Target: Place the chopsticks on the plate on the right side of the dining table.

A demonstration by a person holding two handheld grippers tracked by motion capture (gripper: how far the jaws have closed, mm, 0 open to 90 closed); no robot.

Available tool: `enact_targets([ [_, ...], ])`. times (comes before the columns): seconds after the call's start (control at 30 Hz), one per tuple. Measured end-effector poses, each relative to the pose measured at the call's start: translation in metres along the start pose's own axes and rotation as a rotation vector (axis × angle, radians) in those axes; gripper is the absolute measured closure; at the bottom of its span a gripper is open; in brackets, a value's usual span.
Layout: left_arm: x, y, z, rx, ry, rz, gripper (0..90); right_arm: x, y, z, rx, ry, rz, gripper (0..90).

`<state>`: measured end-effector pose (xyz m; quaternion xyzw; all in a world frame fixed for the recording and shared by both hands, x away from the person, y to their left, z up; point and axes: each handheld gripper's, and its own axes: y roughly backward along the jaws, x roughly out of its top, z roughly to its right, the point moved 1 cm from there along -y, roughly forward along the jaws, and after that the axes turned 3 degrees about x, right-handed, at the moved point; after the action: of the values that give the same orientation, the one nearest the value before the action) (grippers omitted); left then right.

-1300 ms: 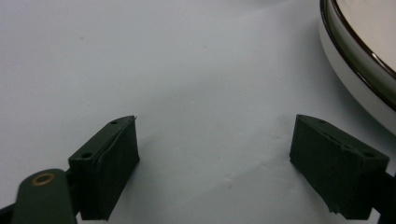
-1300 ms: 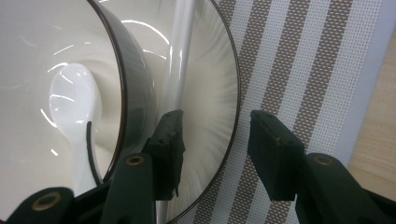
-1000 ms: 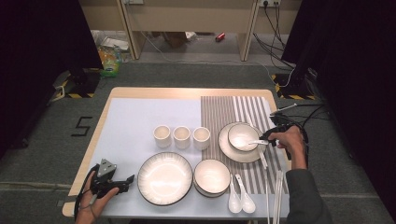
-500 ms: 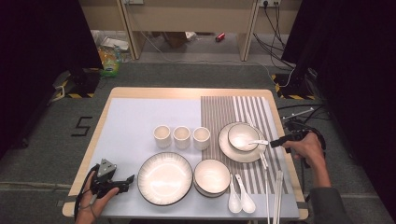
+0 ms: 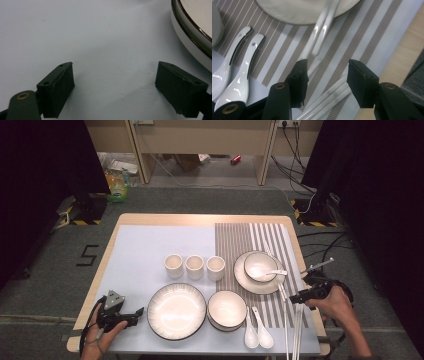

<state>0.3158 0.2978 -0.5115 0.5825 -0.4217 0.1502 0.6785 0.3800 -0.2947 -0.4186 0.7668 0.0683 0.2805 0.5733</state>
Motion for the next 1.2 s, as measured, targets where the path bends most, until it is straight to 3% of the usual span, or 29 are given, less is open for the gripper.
enact_targets([
  [0.13,0.0,0.0,0.0,-0.002,0.0,-0.001,14.3,-0.007,-0.006,-0.008,0.002,0.032,-0.014,50.5],
  [0.43,0.0,0.0,0.0,-0.001,0.001,0.002,14.3,-0.01,-0.013,-0.018,-0.022,0.049,-0.037,50.5],
  [0.57,0.0,0.0,0.0,0.001,0.001,0.004,14.3,-0.009,-0.018,-0.015,-0.047,0.051,-0.045,50.6],
  [1.2,0.0,-0.001,0.0,0.007,0.003,0.015,14.3,-0.001,-0.029,-0.011,-0.063,0.032,-0.052,50.4],
])
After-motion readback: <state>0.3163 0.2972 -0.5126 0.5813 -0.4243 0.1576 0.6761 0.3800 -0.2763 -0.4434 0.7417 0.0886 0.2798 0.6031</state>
